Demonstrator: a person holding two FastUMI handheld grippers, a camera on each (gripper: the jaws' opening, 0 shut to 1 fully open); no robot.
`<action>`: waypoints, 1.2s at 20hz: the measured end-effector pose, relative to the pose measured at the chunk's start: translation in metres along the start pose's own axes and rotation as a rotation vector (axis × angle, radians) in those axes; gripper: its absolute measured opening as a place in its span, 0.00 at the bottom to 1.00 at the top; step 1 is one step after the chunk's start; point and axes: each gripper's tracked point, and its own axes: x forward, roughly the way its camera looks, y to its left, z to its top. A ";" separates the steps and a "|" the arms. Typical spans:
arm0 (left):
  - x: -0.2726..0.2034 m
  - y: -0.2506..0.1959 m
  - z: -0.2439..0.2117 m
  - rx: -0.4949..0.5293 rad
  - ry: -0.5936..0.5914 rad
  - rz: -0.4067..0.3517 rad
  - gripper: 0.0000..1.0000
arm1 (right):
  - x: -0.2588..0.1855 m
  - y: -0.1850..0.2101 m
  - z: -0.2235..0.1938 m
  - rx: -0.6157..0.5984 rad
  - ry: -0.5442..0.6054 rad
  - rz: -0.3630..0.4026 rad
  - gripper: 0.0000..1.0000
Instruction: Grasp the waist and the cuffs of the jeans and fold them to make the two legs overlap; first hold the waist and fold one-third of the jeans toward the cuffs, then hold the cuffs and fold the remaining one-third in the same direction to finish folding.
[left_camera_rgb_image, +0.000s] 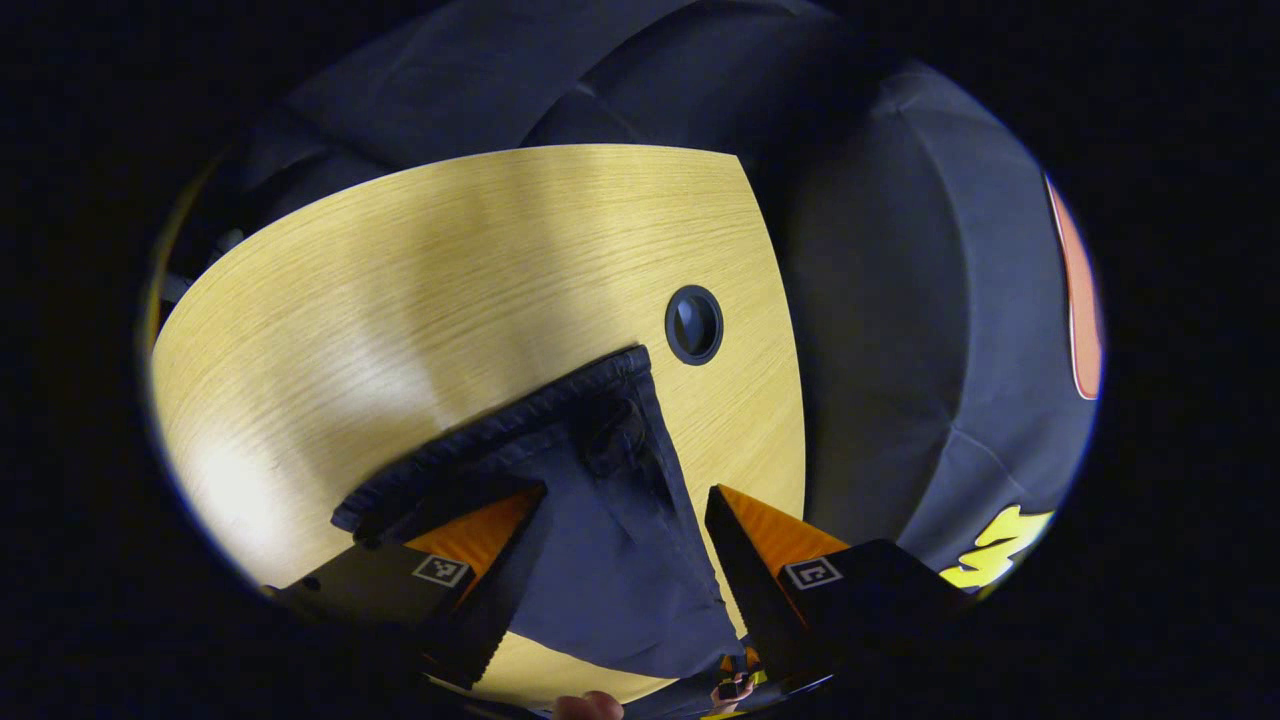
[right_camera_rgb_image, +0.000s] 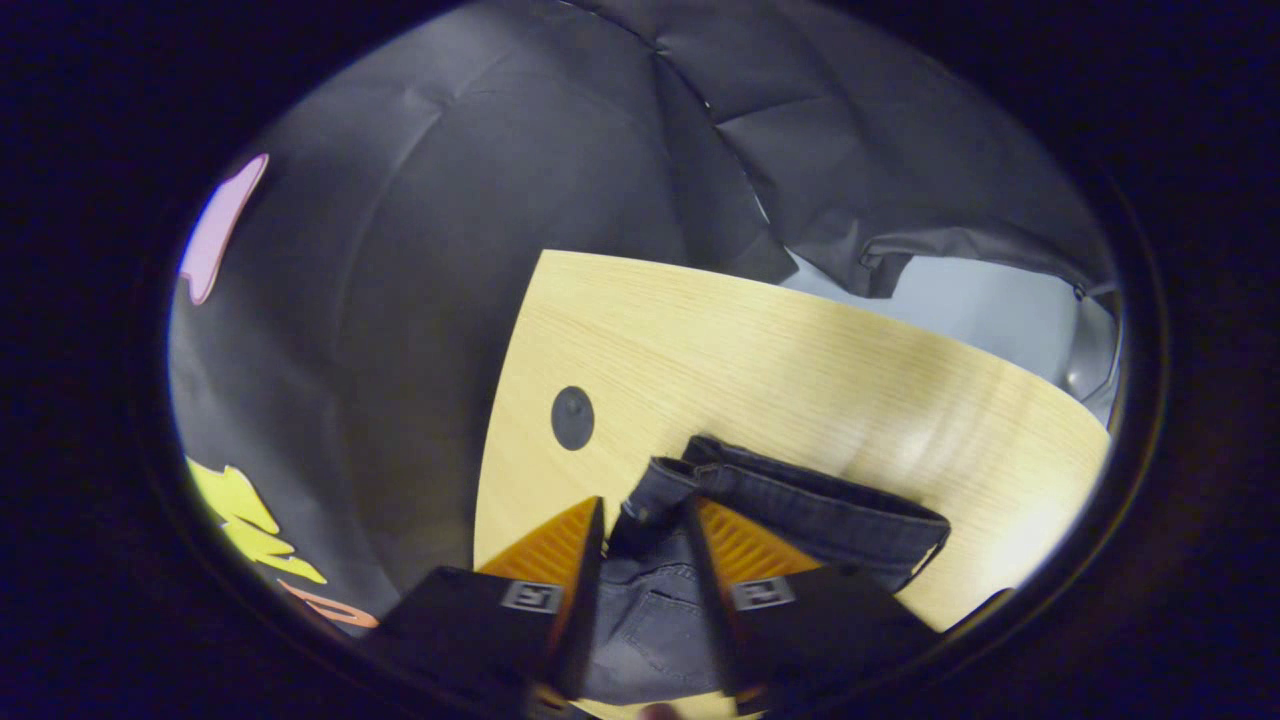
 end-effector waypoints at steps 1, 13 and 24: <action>-0.008 -0.005 -0.001 0.012 -0.007 -0.009 0.98 | -0.004 0.004 0.000 -0.024 -0.010 0.009 0.75; -0.170 -0.115 -0.137 0.832 -0.538 -0.196 0.99 | -0.191 0.013 -0.061 -0.909 -0.445 0.059 0.92; -0.197 -0.095 -0.274 1.058 -0.741 -0.234 0.99 | -0.254 -0.051 -0.111 -0.813 -0.585 0.058 0.98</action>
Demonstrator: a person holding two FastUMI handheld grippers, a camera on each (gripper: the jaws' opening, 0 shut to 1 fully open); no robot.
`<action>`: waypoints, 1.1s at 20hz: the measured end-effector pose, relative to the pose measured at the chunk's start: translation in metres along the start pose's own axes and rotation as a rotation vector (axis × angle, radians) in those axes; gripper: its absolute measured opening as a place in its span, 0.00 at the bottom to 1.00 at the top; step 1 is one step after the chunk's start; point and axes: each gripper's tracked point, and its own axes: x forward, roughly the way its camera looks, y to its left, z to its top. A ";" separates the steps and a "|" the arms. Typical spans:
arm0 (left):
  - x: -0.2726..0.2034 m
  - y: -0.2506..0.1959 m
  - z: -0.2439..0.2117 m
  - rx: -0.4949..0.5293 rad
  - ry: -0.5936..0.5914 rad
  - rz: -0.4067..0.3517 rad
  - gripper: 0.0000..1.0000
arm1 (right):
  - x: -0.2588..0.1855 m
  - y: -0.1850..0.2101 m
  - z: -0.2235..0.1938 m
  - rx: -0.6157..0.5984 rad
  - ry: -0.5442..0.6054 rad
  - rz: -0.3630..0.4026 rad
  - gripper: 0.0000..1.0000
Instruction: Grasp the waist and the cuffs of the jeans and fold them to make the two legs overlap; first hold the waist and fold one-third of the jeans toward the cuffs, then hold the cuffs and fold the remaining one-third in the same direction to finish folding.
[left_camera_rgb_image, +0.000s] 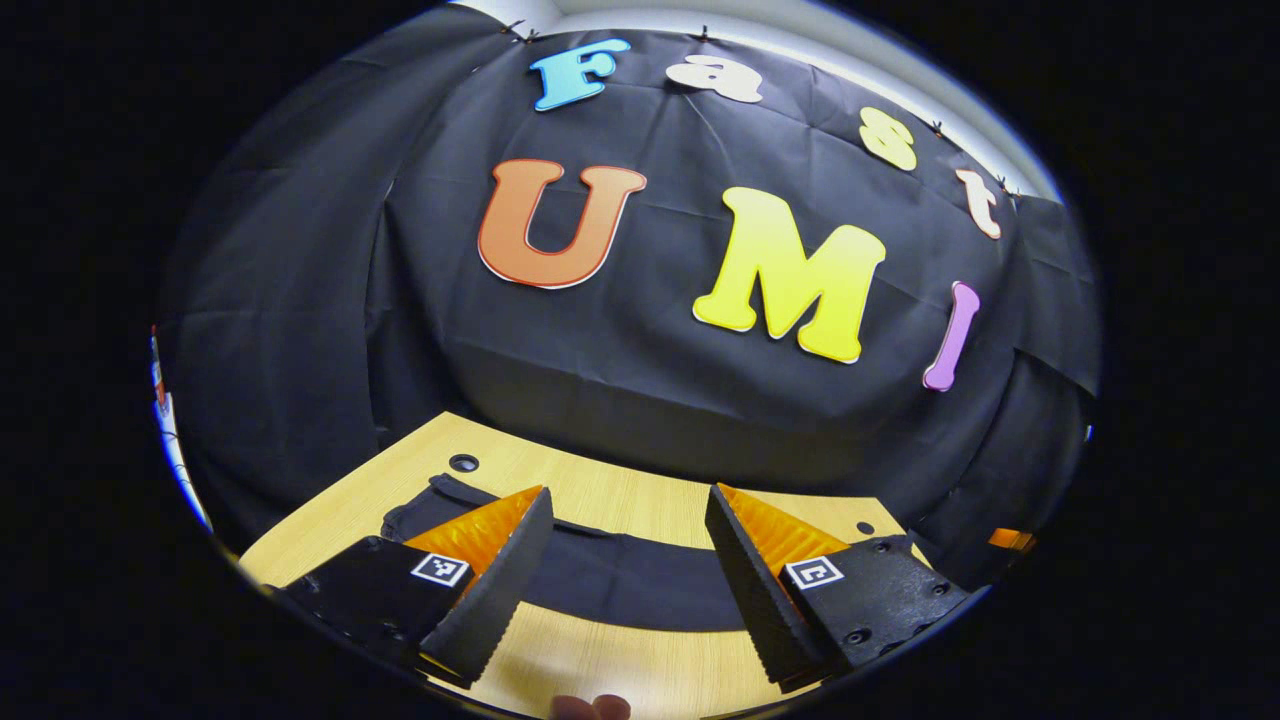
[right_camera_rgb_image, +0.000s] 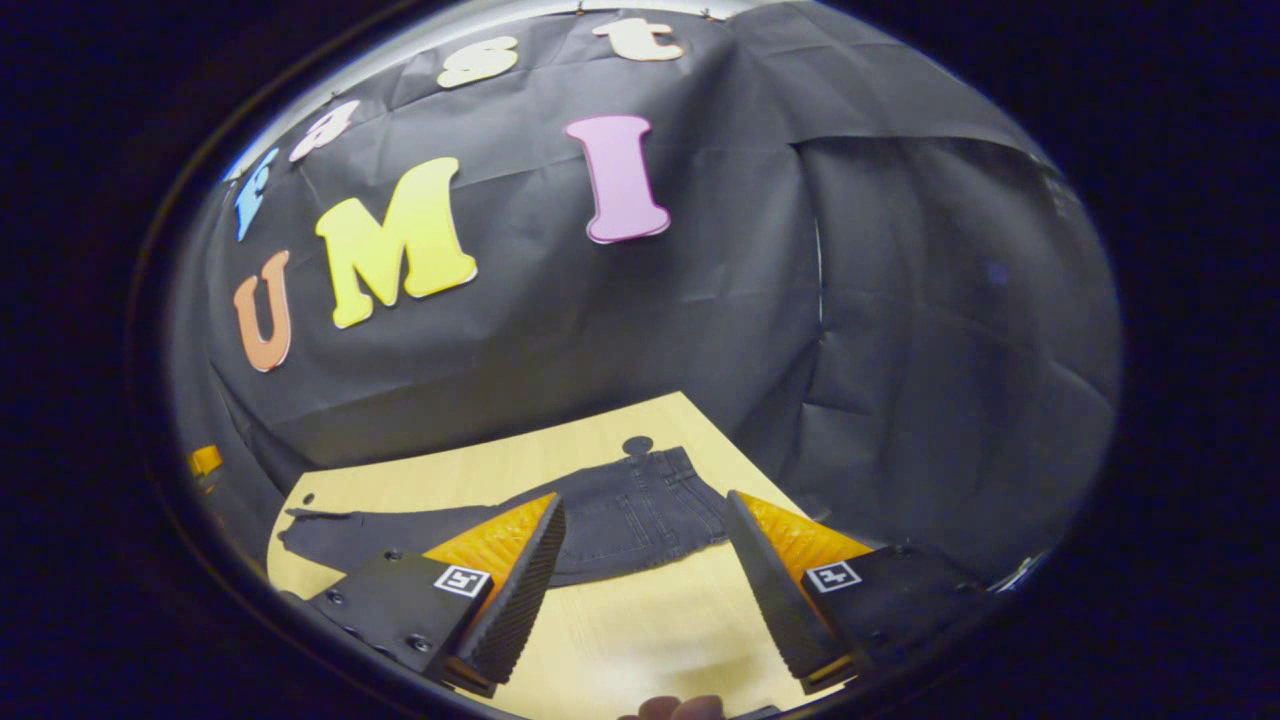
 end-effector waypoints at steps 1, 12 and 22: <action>-0.002 -0.006 -0.001 0.004 0.003 -0.007 0.99 | 0.014 -0.009 -0.008 0.032 0.019 -0.011 0.98; -0.003 -0.025 -0.020 0.110 0.088 0.017 0.99 | 0.192 -0.075 -0.085 0.237 0.141 -0.119 0.99; -0.007 -0.006 -0.021 0.078 0.092 0.090 0.99 | 0.217 -0.065 -0.108 0.208 0.173 -0.091 0.73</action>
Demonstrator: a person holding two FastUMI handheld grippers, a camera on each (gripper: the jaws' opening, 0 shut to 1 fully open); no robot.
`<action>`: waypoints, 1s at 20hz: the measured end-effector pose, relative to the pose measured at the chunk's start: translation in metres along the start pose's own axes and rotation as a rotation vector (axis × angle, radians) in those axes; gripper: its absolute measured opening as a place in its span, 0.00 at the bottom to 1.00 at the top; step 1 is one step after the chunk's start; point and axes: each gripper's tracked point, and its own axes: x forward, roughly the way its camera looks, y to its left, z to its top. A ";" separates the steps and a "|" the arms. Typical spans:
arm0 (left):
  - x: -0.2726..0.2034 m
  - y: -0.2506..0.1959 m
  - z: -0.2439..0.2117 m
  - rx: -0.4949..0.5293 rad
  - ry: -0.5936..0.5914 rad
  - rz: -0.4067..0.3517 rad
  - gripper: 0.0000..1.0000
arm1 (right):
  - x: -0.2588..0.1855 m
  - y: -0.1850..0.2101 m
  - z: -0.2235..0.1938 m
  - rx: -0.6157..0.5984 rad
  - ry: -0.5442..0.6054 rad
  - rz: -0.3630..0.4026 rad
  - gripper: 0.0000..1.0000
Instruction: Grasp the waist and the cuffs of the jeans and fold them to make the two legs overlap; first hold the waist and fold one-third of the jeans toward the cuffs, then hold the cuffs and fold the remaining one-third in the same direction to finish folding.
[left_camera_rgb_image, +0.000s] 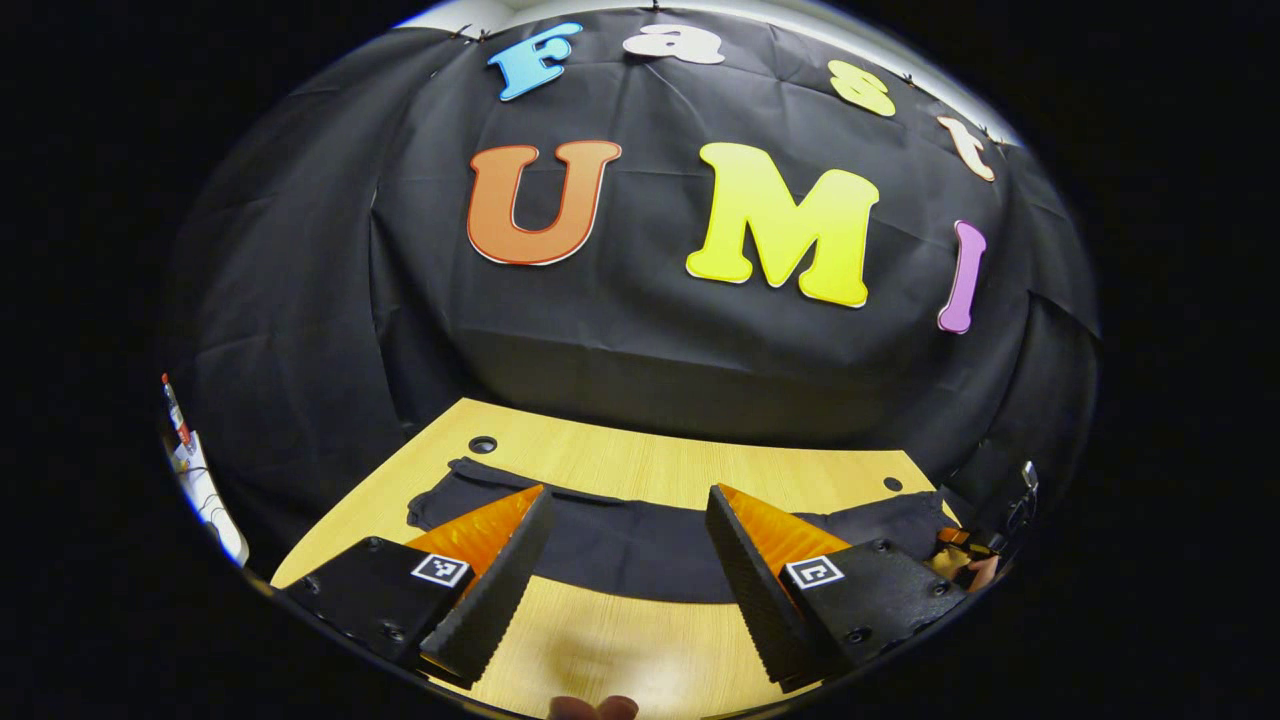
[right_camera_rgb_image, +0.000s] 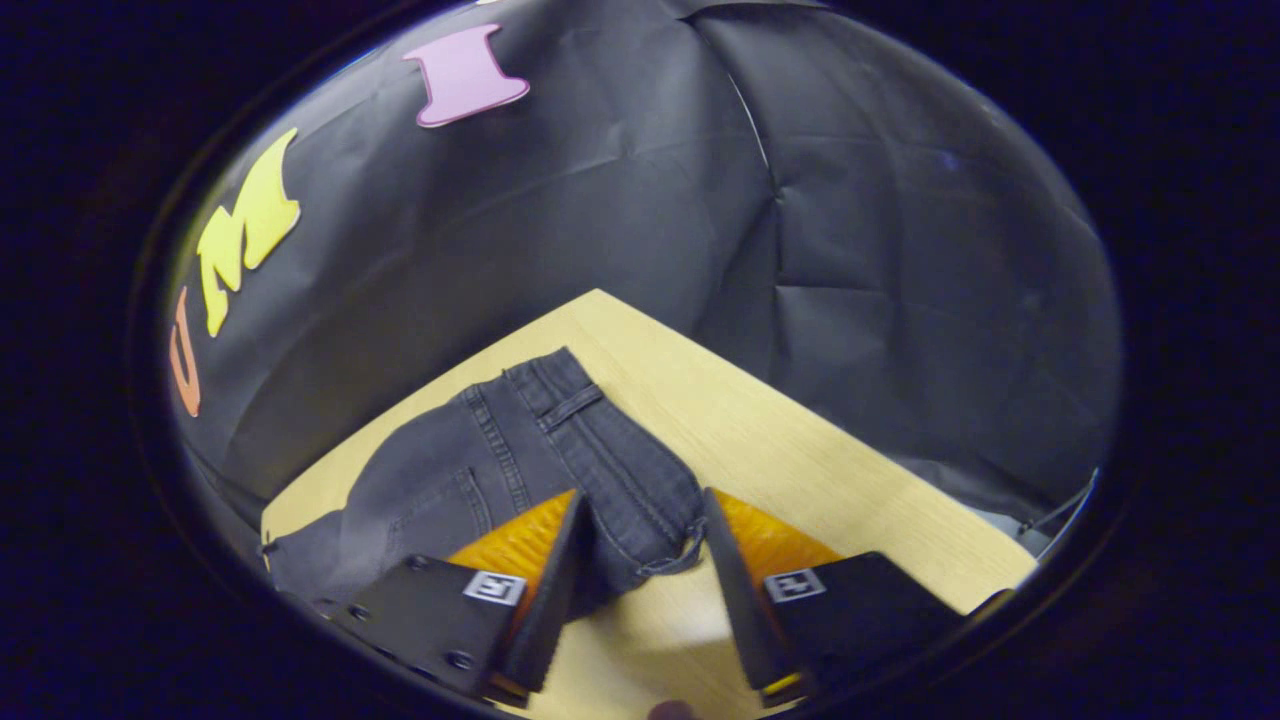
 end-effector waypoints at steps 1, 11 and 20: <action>-0.001 0.002 -0.001 -0.006 0.004 0.004 0.99 | 0.002 0.003 -0.003 0.002 0.015 0.008 0.62; -0.009 0.036 0.010 -0.035 -0.028 0.040 0.99 | -0.035 0.031 0.037 -0.045 -0.003 0.026 0.13; -0.027 0.070 0.031 -0.040 -0.126 0.034 0.99 | -0.147 0.189 0.085 -0.215 -0.186 0.177 0.13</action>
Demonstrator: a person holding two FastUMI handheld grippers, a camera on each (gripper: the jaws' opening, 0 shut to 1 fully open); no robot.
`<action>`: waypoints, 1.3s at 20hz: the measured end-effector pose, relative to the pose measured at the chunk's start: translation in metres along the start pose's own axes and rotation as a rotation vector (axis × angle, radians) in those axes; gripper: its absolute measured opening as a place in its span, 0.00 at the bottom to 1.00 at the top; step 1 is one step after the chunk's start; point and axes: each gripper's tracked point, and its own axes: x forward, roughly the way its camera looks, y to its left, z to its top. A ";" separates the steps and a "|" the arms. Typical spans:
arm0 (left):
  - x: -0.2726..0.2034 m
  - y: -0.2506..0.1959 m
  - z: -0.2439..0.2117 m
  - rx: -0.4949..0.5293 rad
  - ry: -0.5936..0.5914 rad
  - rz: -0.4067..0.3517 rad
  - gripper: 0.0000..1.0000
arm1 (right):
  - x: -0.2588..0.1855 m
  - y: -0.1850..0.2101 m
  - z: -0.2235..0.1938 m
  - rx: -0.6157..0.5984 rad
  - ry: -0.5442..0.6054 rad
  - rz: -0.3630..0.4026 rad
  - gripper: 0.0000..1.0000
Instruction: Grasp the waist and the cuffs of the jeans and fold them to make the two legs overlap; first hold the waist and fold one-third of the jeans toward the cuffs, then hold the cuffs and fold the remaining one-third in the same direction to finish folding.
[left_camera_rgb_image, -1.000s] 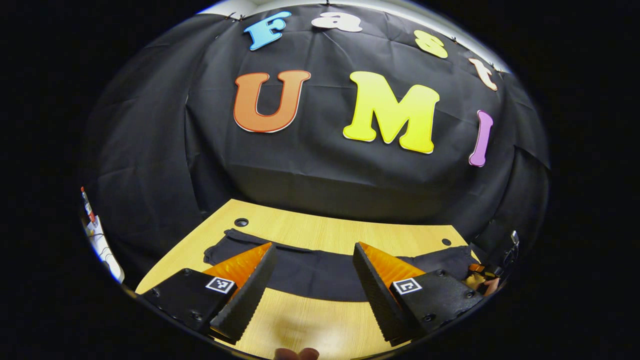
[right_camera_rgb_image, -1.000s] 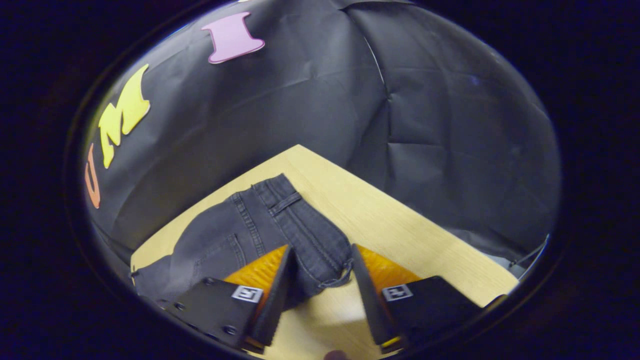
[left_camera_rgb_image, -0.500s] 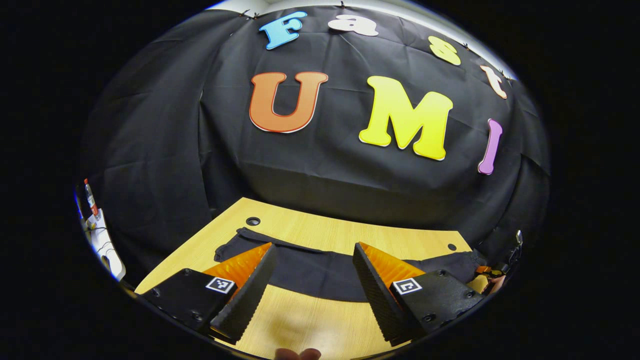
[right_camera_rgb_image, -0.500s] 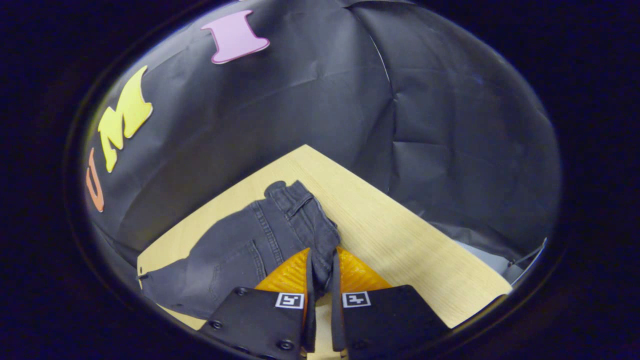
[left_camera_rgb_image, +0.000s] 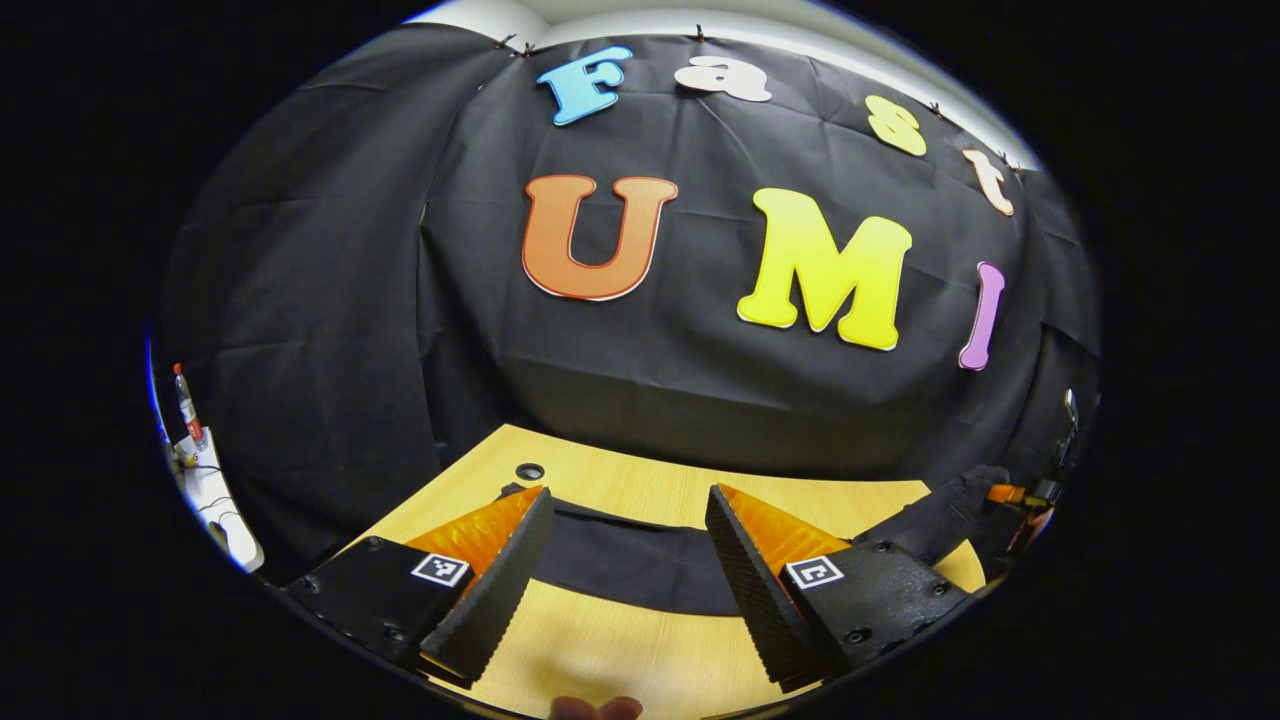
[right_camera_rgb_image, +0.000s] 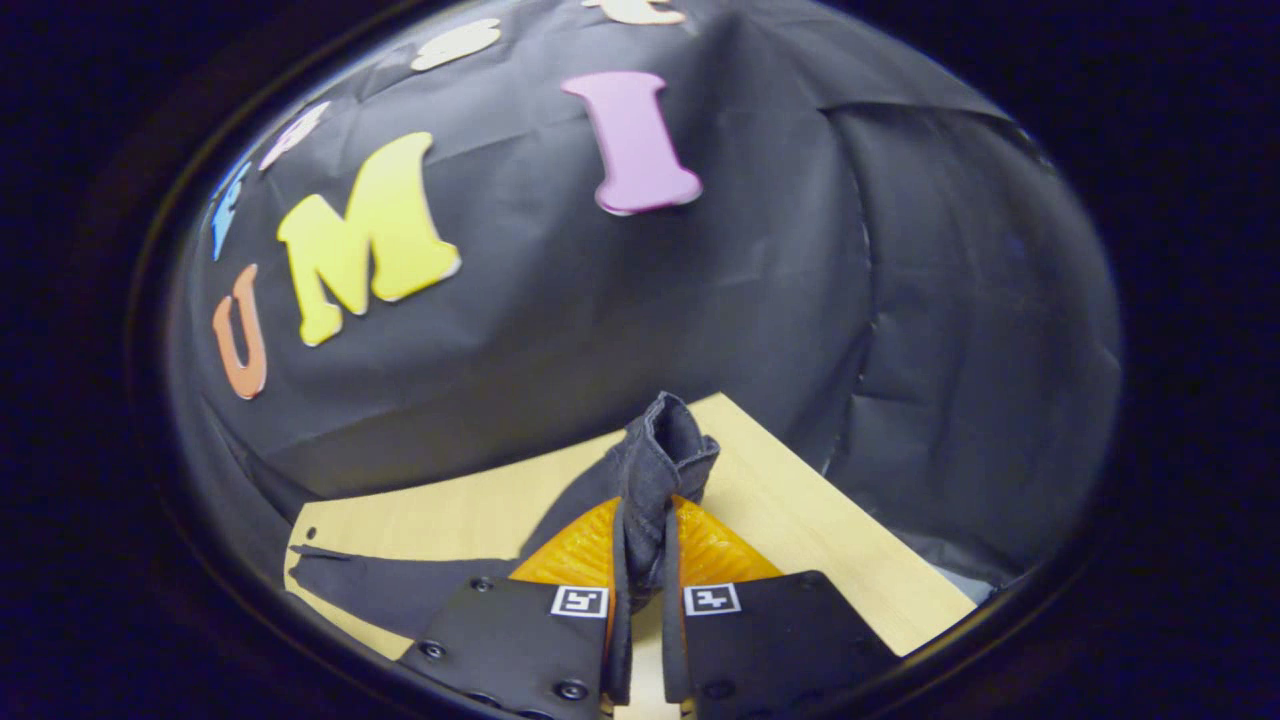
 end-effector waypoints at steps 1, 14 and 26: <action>-0.001 0.003 0.001 -0.007 -0.010 -0.007 0.99 | -0.008 0.025 0.006 -0.020 -0.017 0.024 0.13; -0.023 0.110 0.002 0.034 -0.065 0.079 0.99 | -0.013 0.312 -0.135 -0.336 0.072 0.290 0.13; -0.037 0.176 -0.047 -0.043 0.045 0.153 0.99 | 0.042 0.355 -0.312 -0.627 0.263 0.266 0.14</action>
